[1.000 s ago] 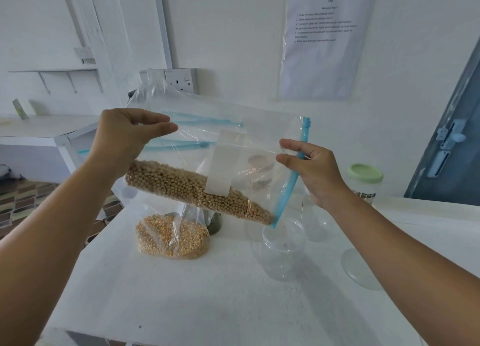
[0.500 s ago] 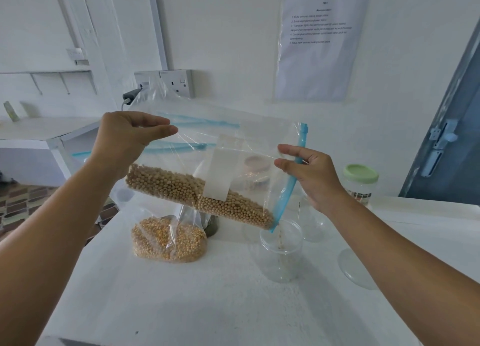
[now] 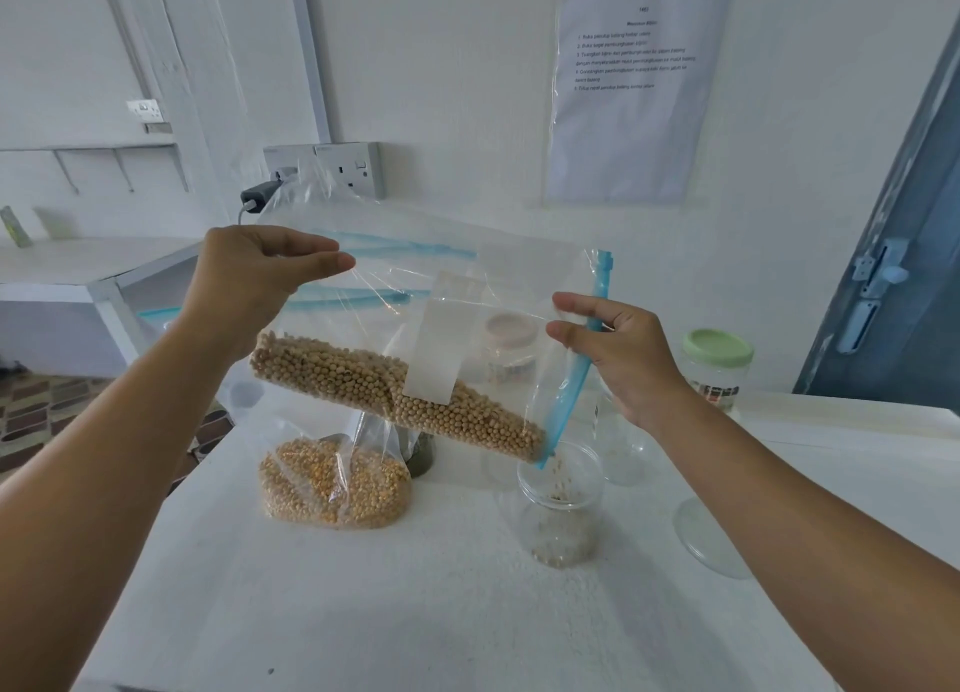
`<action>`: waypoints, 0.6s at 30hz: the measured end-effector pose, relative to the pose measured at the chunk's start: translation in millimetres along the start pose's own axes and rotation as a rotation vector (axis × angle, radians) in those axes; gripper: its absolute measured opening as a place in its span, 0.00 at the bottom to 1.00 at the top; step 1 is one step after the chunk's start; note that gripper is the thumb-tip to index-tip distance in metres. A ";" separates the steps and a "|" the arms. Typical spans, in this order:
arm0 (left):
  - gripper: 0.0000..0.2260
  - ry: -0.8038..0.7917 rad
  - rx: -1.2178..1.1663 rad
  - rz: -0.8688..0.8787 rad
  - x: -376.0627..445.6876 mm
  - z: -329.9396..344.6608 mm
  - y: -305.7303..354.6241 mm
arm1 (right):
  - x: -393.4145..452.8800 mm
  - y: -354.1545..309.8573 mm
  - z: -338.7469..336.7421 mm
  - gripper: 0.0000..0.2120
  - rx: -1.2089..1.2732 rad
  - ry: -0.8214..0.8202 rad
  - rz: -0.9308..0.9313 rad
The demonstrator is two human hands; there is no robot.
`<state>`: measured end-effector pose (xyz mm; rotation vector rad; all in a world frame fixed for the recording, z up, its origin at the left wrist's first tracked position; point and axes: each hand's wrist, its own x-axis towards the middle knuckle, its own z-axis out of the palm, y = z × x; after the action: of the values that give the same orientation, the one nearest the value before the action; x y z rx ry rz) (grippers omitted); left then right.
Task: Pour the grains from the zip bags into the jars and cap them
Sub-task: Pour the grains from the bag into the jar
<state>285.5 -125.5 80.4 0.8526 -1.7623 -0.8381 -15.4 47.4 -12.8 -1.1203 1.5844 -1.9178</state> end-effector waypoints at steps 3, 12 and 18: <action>0.15 0.001 -0.009 -0.001 -0.6 1.4 -0.4 | 0.1 1.1 -0.2 0.16 -0.008 0.002 -0.005; 0.14 0.007 -0.001 -0.002 -1.2 4.1 -3.4 | 0.7 5.2 -0.4 0.17 0.001 0.006 0.005; 0.14 0.003 0.005 0.009 -1.5 4.4 -1.2 | 1.4 6.0 0.0 0.18 0.001 0.010 0.007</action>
<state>282.0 -124.2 77.4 0.8481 -1.7652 -0.8262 -17.3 44.7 -18.0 -1.1053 1.5900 -1.9222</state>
